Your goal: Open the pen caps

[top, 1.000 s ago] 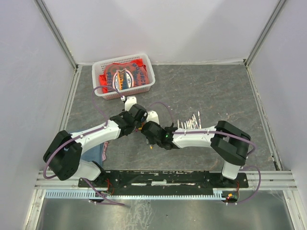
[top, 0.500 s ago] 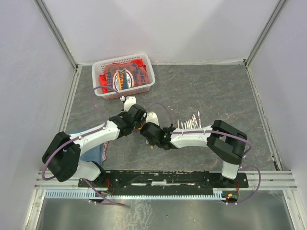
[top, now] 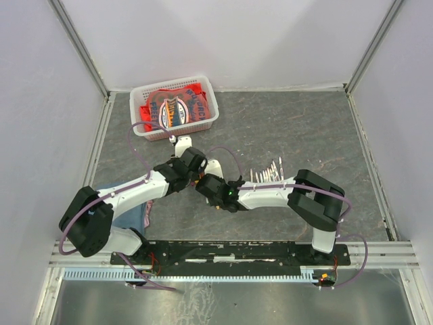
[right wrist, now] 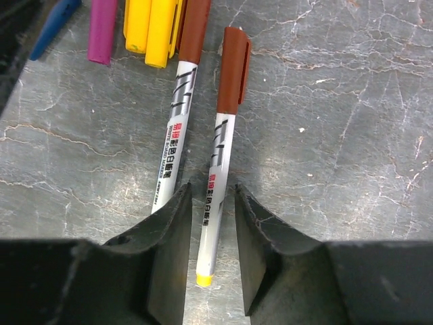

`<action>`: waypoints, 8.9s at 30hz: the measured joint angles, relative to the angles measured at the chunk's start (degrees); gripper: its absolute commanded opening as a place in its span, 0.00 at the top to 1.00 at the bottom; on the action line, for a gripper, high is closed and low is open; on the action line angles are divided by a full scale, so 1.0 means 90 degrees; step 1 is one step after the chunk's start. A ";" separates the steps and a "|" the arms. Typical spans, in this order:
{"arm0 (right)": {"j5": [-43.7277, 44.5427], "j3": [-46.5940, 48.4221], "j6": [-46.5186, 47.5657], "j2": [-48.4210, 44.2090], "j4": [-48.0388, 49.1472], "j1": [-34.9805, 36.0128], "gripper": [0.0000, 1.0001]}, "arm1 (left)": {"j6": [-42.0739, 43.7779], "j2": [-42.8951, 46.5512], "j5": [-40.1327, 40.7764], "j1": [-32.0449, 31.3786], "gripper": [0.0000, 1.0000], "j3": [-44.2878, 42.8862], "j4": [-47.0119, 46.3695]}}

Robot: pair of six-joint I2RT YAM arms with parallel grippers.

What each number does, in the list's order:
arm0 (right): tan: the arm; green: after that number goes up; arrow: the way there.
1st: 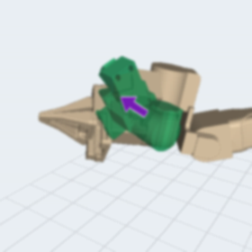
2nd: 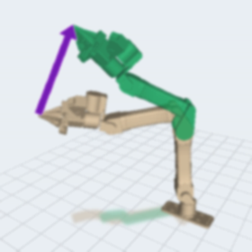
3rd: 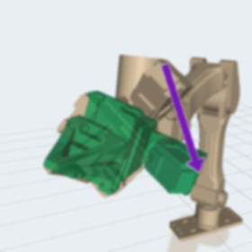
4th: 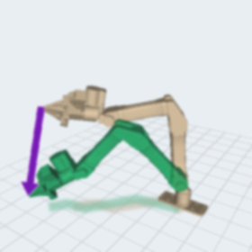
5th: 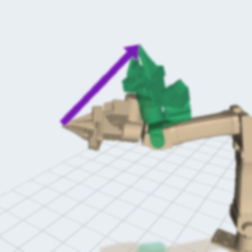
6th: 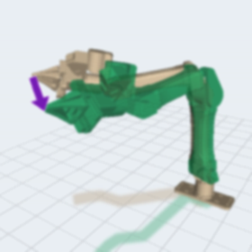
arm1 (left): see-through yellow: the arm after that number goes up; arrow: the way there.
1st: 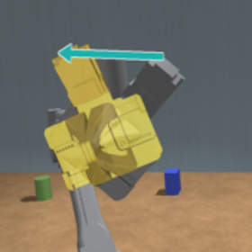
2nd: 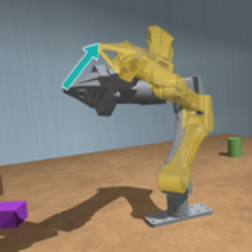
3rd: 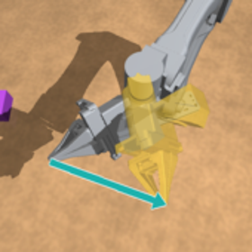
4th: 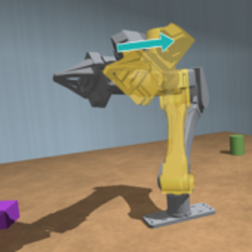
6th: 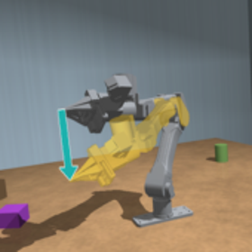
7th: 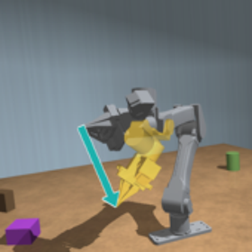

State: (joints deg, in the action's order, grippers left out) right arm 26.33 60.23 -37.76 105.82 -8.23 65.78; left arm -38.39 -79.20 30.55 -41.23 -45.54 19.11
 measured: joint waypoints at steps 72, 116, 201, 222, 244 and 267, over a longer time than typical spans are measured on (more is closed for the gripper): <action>0.0068 -0.2659 -0.0272 -0.3225 0.1814 0.0097 0.99 | -0.1596 -0.0238 -0.3456 0.0000 0.76 0.0420 -0.2484; -0.0039 -0.2820 -0.0199 -0.3232 0.2086 -0.0168 0.99 | -0.1574 -0.0233 -0.3888 -0.0005 0.97 0.0345 -0.2994; 0.0624 -0.2739 -0.0420 -0.2586 0.0202 -0.1579 0.88 | 0.0228 -0.0121 -0.0282 0.0095 0.76 0.0403 0.0002; 0.0624 -0.2662 -0.0406 -0.2533 0.0151 -0.1615 0.75 | 0.0228 -0.0121 -0.0257 0.0066 0.67 0.0403 0.0002; 0.0469 -0.2205 -0.0066 -0.2851 -0.0080 -0.1370 0.62 | 0.0228 0.0194 -0.0262 0.0036 0.62 0.0401 0.0007; -0.0124 0.0311 0.0068 -0.0029 -0.0153 -0.0112 0.55 | 0.0029 0.0925 -0.0070 0.0104 0.44 0.0627 0.0058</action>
State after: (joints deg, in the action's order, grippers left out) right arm 25.21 63.02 -37.15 105.56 -9.61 64.77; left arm -38.13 -70.87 29.91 -40.29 -39.90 19.64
